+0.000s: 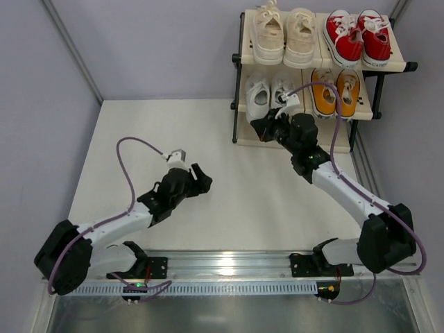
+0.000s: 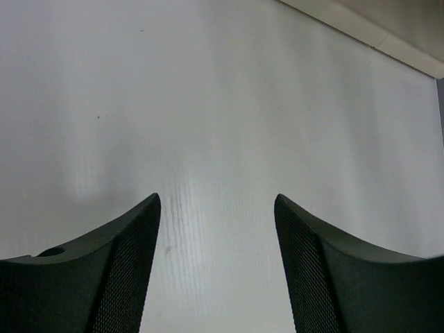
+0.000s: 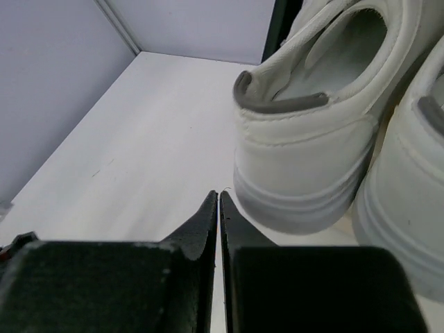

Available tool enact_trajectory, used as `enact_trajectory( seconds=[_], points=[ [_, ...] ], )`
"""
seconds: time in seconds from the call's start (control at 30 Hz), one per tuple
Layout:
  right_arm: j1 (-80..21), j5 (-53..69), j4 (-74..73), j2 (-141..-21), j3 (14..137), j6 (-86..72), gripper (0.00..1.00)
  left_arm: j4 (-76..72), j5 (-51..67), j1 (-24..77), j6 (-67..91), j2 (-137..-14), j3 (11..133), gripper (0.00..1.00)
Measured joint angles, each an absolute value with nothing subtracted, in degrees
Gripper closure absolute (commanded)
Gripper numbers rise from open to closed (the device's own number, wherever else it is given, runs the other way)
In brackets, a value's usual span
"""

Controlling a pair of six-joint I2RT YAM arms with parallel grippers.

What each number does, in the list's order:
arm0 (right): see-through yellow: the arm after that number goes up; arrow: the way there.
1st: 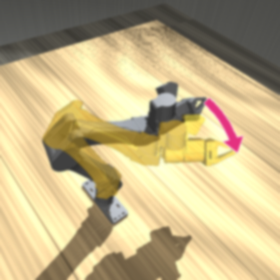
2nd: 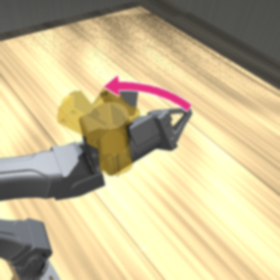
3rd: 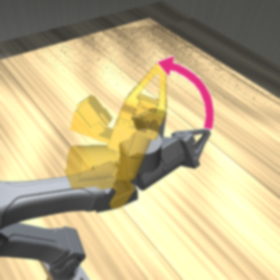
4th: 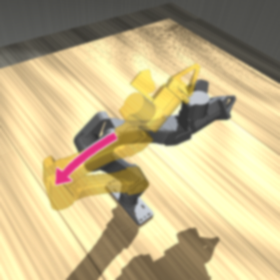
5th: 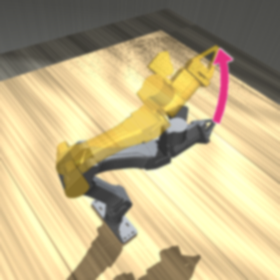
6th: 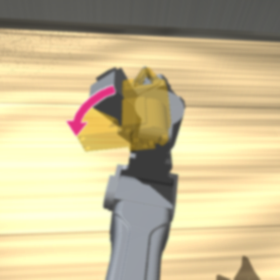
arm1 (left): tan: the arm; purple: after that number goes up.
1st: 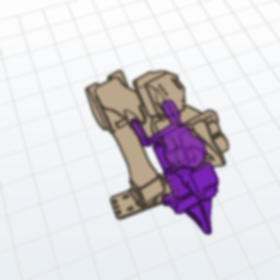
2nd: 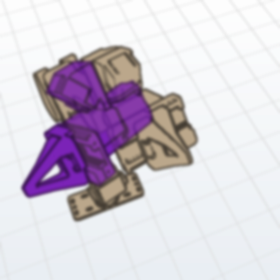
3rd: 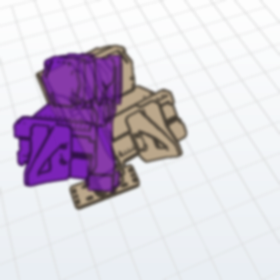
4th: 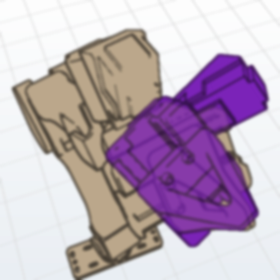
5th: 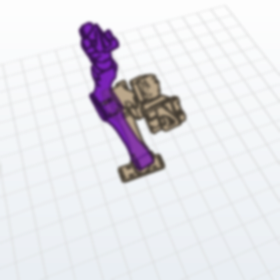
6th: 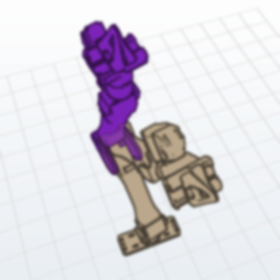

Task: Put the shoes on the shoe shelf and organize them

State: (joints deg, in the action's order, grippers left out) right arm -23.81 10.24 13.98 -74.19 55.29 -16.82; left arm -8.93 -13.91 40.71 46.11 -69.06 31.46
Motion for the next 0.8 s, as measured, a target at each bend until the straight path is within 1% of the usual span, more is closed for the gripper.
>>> enact_trajectory(
  seconds=[0.1, 0.23, 0.37, 0.63, 0.8],
  points=[
    [-22.7, 11.1, 15.3, -79.2, 58.2, -17.6, 0.96, -6.7, -14.1, 40.7, 46.7, -61.0, 27.4, 0.34],
    [-22.5, 11.1, 16.3, -82.6, 60.8, -17.8, 0.96, -2.8, -15.2, 40.7, 47.2, -49.8, 23.8, 0.34],
    [-22.4, 10.9, 17.8, -84.2, 61.8, -17.9, 0.96, 0.3, -16.2, 40.7, 47.4, -42.8, 22.2, 0.34],
    [-20.8, 12.0, 18.9, -89.8, 66.6, -18.0, 0.96, 6.2, -17.0, 40.7, 47.6, -38.6, 20.9, 0.35],
    [-19.0, 15.7, 20.2, -90.2, 66.9, -18.2, 0.96, 8.9, -17.5, 40.7, 47.6, -35.8, 20.8, 0.35]
  ],
)
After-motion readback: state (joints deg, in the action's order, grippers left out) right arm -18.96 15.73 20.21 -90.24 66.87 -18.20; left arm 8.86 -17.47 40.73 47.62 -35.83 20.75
